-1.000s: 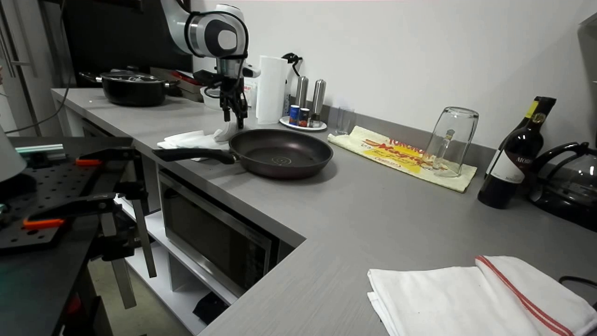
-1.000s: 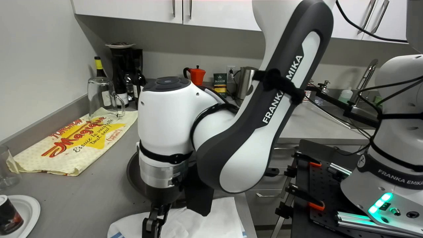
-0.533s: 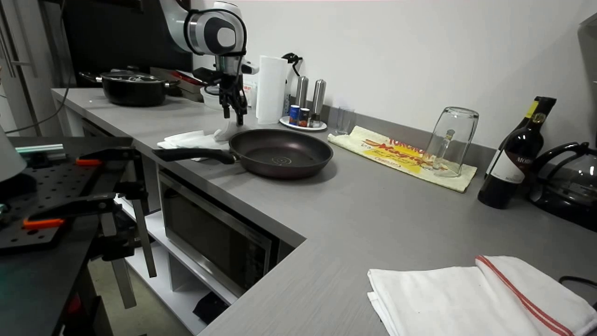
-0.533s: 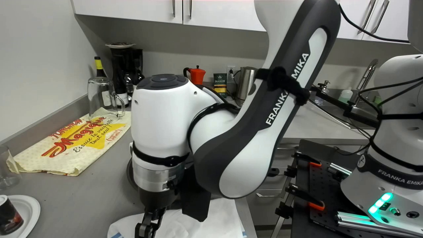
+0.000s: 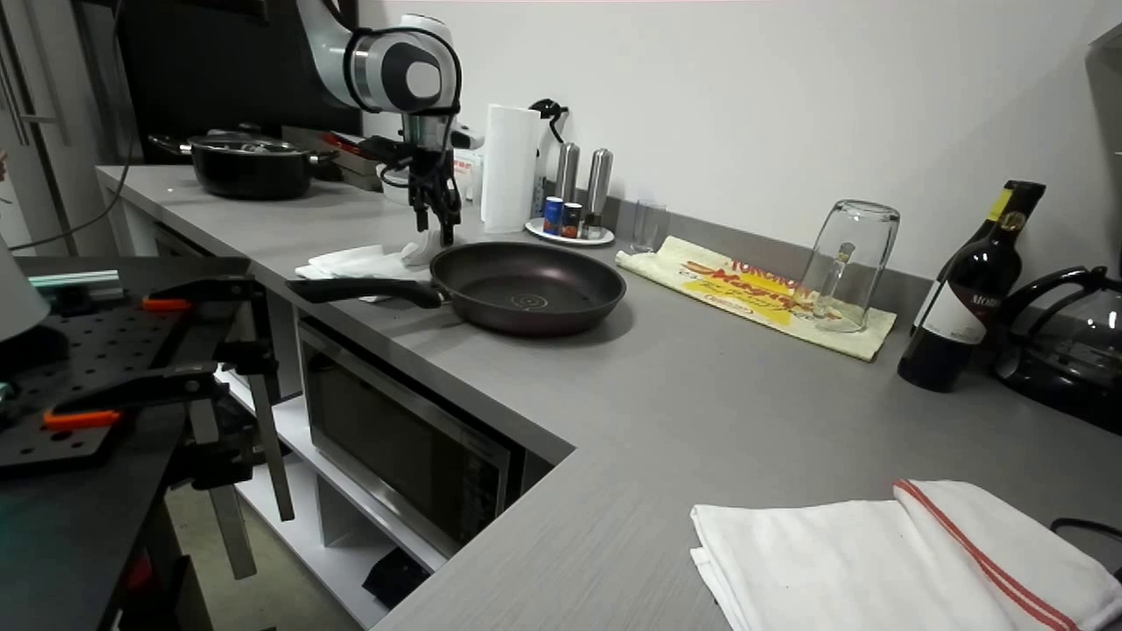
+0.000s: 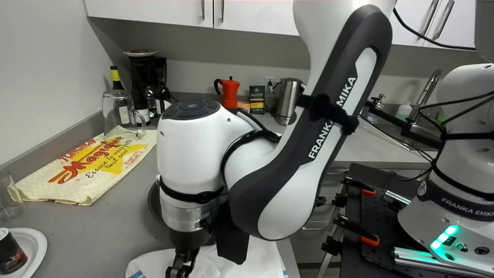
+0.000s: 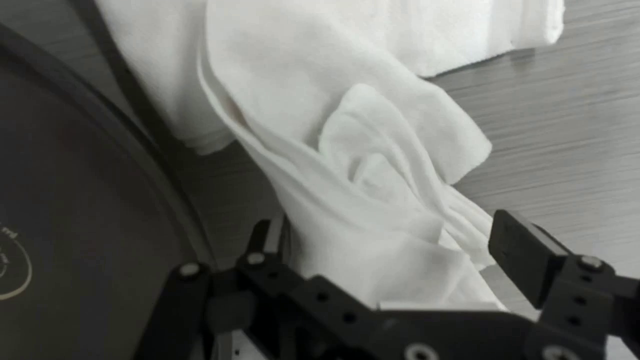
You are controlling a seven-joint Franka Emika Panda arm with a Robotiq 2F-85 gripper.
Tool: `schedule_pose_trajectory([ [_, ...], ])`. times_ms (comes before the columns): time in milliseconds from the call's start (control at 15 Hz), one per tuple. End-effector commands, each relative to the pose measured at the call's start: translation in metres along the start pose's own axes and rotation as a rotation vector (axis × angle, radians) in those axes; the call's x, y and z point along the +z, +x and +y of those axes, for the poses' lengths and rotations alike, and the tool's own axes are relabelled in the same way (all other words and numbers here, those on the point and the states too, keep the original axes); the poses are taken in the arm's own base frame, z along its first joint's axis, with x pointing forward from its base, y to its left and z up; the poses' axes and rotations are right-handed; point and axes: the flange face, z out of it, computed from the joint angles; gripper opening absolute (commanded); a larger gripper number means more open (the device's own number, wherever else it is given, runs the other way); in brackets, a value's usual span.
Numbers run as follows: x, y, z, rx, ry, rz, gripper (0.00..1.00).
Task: Use the towel on the left to wipe the pan
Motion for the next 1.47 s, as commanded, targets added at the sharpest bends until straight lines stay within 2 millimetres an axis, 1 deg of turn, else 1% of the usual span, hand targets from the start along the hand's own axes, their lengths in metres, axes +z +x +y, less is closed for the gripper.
schedule_pose_trajectory([
  [0, 0.015, -0.003, 0.004, 0.020, -0.008, -0.023, 0.74],
  [200, 0.021, -0.005, 0.007, 0.029, -0.009, -0.035, 0.53],
  [267, 0.021, -0.004, 0.008, 0.031, -0.010, -0.036, 0.44],
  [333, 0.021, -0.004, 0.008, 0.031, -0.011, -0.037, 0.37],
  [600, 0.010, -0.002, 0.008, 0.029, -0.007, -0.031, 0.05],
  [667, 0.003, -0.002, 0.007, 0.030, 0.003, -0.033, 0.01],
  [800, -0.018, -0.002, 0.006, 0.027, 0.021, -0.033, 0.01],
  [867, -0.026, -0.002, 0.005, 0.029, 0.028, -0.033, 0.03],
  [933, -0.041, -0.001, 0.003, 0.032, 0.036, -0.028, 0.03],
  [1000, -0.051, -0.001, 0.001, 0.032, 0.043, -0.024, 0.03],
  [1067, -0.069, 0.001, 0.001, 0.024, 0.036, 0.002, 0.03],
  [1133, -0.080, 0.003, 0.002, 0.021, 0.034, 0.017, 0.03],
  [1267, -0.105, 0.008, 0.010, 0.024, 0.022, 0.051, 0.03],
  [1400, -0.124, 0.012, 0.026, 0.032, 0.003, 0.079, 0.03],
])
